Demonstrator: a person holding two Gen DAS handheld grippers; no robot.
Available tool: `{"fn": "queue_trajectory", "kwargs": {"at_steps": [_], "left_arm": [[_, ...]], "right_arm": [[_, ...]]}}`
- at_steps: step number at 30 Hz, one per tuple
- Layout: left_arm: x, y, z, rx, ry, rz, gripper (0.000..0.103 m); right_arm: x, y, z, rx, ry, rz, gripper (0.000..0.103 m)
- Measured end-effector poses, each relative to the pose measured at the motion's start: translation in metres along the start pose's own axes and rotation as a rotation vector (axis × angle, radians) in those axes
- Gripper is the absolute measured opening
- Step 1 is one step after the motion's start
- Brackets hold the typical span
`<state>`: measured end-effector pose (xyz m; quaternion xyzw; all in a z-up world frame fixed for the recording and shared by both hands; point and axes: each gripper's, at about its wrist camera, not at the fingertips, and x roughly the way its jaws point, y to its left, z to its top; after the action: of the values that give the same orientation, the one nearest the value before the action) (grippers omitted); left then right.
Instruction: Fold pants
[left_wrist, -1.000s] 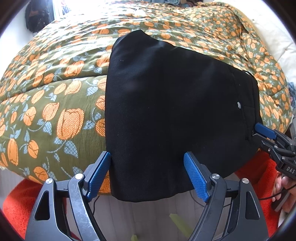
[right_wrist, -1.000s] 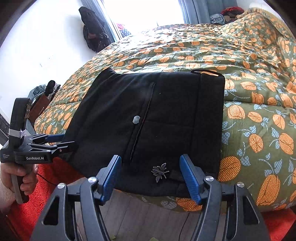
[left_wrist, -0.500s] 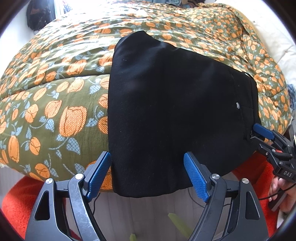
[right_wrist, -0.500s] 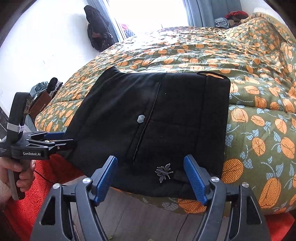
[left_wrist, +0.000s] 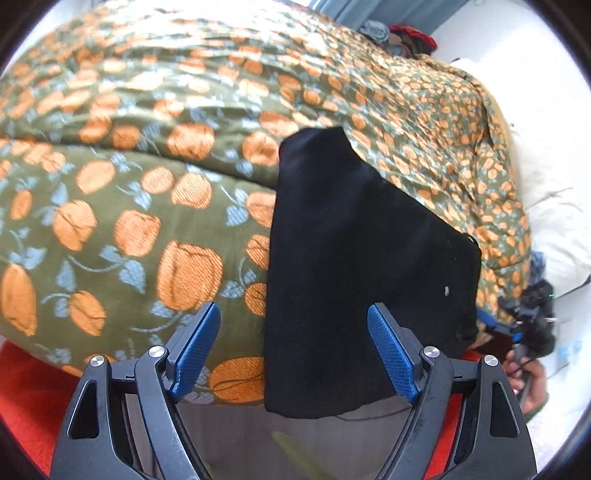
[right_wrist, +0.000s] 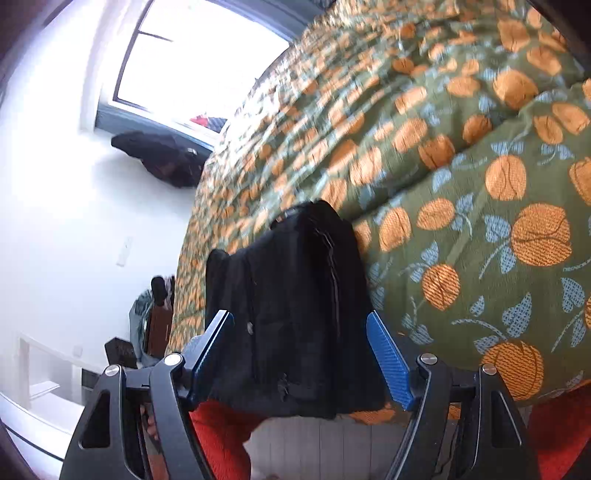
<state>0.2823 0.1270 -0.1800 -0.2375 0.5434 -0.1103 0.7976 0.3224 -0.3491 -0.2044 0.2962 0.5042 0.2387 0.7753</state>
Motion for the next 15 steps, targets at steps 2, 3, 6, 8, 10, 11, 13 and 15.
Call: {"fn": "queue_trajectory", "kwargs": {"at_steps": [2,3,6,8,10,11,13,15], "left_arm": [[0.018,-0.002,0.001,0.006,0.057,-0.033,0.083],[0.029,-0.005,0.002,0.017,0.083,-0.028,0.083],[0.056,-0.016,0.000,0.038,0.145,-0.008,0.083],[0.063,-0.027,-0.002,0.055,0.155,-0.002,0.070],[0.057,-0.039,-0.003,0.093,0.139,0.022,0.038],[0.050,-0.045,-0.002,0.110,0.129,0.025,0.022],[0.032,-0.058,0.002,0.136,0.105,0.006,0.019],[0.015,-0.071,0.012,0.155,0.067,-0.033,0.019]], "right_arm": [[0.018,0.000,-0.001,-0.043,0.096,-0.034,0.074],[0.027,0.001,-0.003,-0.067,0.126,-0.057,0.074],[0.054,0.000,0.000,-0.081,0.179,-0.076,0.074],[0.070,-0.004,0.003,-0.043,0.203,-0.018,0.075],[0.077,0.003,0.005,-0.049,0.218,-0.019,0.057],[0.075,0.013,0.004,-0.093,0.217,-0.042,0.050],[0.066,0.044,0.002,-0.221,0.197,-0.080,0.036],[0.056,0.071,0.003,-0.296,0.176,-0.085,0.033]]}}
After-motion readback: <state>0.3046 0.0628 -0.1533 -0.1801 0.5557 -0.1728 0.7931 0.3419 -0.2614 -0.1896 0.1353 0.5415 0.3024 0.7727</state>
